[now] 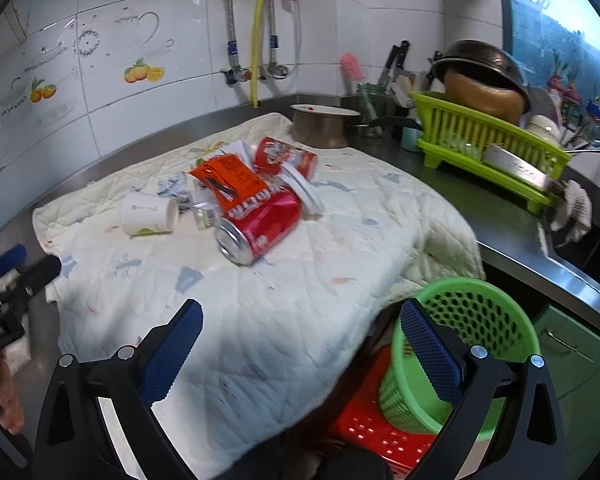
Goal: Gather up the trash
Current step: 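Reach the right tool to the red Coca-Cola can and close on it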
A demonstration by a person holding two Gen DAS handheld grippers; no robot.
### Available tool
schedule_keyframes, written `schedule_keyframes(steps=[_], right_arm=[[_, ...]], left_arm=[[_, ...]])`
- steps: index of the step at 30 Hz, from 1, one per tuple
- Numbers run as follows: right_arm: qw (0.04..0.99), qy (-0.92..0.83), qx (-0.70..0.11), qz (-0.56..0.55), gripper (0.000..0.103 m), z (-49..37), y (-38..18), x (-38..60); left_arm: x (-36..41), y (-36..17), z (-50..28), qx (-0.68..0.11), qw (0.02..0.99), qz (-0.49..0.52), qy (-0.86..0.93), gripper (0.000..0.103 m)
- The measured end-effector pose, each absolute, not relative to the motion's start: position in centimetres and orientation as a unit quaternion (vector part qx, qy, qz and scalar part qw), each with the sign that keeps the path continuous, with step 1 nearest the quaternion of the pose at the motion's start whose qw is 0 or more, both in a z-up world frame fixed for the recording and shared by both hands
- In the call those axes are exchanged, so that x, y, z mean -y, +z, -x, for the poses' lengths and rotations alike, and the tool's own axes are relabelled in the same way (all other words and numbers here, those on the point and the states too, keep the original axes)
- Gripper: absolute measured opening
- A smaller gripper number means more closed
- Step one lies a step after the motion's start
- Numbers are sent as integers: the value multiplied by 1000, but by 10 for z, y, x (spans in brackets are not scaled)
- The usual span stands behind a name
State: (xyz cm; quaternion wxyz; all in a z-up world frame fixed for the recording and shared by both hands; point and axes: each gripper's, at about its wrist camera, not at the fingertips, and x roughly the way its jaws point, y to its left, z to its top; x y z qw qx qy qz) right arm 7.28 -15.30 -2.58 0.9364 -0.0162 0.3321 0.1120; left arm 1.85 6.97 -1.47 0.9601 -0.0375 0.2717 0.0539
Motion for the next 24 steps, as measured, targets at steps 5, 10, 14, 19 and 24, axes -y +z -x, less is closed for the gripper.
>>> schedule_keyframes(steps=[5,10,14,19,24], right_arm=[[928,139,-347,-2,96,-100,-17,133],[910,161,-380,-38,96,-143,-13,114],[891,160,-416,-79,95,-182,-21,106],[865,145,-462,-131,84,-225,-37,105],[842,126,-499,-158,82,-258,-56,102]], left_arm=[[-81,-7,-26,-270,960,37,59,94],[-94,4,-29,-251,965,38,67,94],[-105,2,-34,-255,963,40,74,93],[-124,-5,-44,-267,959,46,86,89],[-142,-15,-60,-280,954,64,84,83]])
